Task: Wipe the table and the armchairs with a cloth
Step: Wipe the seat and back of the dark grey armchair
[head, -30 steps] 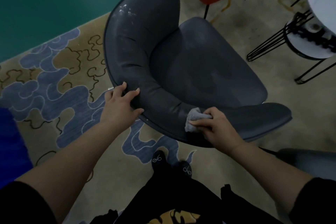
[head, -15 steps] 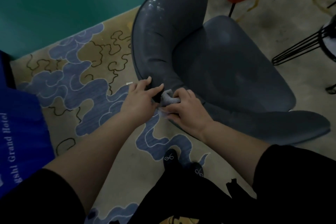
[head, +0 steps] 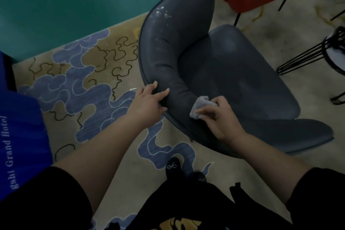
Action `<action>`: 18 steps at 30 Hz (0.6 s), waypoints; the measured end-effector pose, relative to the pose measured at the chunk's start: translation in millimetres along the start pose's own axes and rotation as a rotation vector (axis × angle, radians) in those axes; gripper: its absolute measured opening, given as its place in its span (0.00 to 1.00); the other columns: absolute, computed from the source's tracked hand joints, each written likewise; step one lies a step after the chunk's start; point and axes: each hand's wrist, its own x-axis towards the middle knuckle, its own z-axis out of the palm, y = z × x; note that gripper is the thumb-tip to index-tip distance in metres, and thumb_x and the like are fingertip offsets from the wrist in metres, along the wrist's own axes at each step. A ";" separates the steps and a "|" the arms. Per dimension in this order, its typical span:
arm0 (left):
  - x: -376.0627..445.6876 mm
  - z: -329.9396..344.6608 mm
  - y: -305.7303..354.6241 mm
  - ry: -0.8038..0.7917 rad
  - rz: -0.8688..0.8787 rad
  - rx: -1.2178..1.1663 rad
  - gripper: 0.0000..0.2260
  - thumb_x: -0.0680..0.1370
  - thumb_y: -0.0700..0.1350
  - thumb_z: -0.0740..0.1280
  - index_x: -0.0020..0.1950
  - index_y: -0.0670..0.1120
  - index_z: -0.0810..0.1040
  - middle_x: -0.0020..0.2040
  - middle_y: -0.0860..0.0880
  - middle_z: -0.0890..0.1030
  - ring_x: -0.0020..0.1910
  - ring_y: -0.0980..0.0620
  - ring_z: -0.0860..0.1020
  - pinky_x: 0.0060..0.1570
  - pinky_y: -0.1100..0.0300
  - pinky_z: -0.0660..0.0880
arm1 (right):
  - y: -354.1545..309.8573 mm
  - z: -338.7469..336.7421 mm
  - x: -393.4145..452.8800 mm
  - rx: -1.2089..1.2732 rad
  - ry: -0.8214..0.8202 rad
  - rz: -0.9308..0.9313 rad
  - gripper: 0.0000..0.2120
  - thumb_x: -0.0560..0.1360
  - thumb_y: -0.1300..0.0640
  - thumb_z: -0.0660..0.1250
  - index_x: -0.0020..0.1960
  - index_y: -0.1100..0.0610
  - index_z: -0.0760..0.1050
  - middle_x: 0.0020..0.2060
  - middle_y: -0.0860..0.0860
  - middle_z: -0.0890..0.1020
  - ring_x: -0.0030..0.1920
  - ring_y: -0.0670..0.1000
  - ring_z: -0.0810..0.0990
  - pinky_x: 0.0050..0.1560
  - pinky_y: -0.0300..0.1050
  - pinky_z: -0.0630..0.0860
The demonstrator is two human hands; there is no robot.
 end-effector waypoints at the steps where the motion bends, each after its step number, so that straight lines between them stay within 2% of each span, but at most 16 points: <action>1: -0.2 0.5 1.0 0.004 -0.007 0.001 0.27 0.77 0.57 0.64 0.74 0.61 0.59 0.77 0.46 0.55 0.71 0.43 0.56 0.71 0.53 0.51 | -6.0 3.9 0.9 0.028 0.003 -0.009 0.06 0.71 0.60 0.72 0.49 0.56 0.84 0.48 0.53 0.70 0.49 0.50 0.73 0.54 0.39 0.72; 4: -1.0 1.0 3.3 0.014 -0.026 0.004 0.27 0.77 0.56 0.65 0.74 0.61 0.60 0.77 0.46 0.55 0.71 0.42 0.55 0.71 0.54 0.51 | -20.6 14.7 0.6 0.100 -0.129 -0.053 0.10 0.71 0.58 0.73 0.51 0.60 0.81 0.48 0.54 0.71 0.48 0.46 0.71 0.50 0.31 0.69; 6: -2.0 -0.1 3.9 -0.006 -0.032 0.014 0.27 0.77 0.56 0.64 0.75 0.61 0.58 0.77 0.47 0.53 0.72 0.42 0.54 0.72 0.53 0.50 | -16.3 10.3 -6.4 0.067 -0.174 -0.076 0.10 0.71 0.59 0.72 0.51 0.60 0.82 0.48 0.55 0.71 0.47 0.46 0.70 0.49 0.34 0.69; 8: -4.5 -2.1 4.7 -0.047 -0.036 0.014 0.28 0.78 0.56 0.63 0.75 0.61 0.56 0.78 0.47 0.50 0.74 0.42 0.52 0.72 0.52 0.50 | -1.5 -0.1 -15.7 -0.021 -0.143 -0.084 0.09 0.72 0.61 0.72 0.51 0.57 0.83 0.48 0.57 0.71 0.47 0.51 0.72 0.50 0.39 0.70; 10: -8.9 -4.1 6.4 -0.065 -0.045 0.002 0.29 0.78 0.55 0.63 0.76 0.60 0.54 0.78 0.49 0.47 0.75 0.44 0.49 0.73 0.52 0.50 | 14.0 -13.7 -21.8 -0.052 -0.082 0.030 0.08 0.73 0.60 0.71 0.52 0.56 0.83 0.49 0.57 0.71 0.48 0.54 0.73 0.52 0.39 0.69; 14: -18.0 -11.3 11.2 -0.031 -0.073 -0.007 0.28 0.80 0.51 0.62 0.77 0.57 0.54 0.78 0.50 0.48 0.75 0.46 0.50 0.73 0.51 0.54 | 34.9 -33.8 -22.0 -0.013 0.027 0.280 0.09 0.74 0.56 0.69 0.54 0.51 0.82 0.50 0.51 0.67 0.51 0.52 0.73 0.55 0.35 0.66; 18: -17.9 -23.4 12.7 0.053 -0.119 -0.039 0.24 0.80 0.48 0.61 0.75 0.55 0.60 0.77 0.49 0.54 0.74 0.46 0.55 0.71 0.51 0.56 | 36.0 -40.5 -14.4 0.088 0.095 0.302 0.10 0.75 0.55 0.69 0.55 0.49 0.81 0.52 0.50 0.67 0.48 0.43 0.70 0.49 0.21 0.62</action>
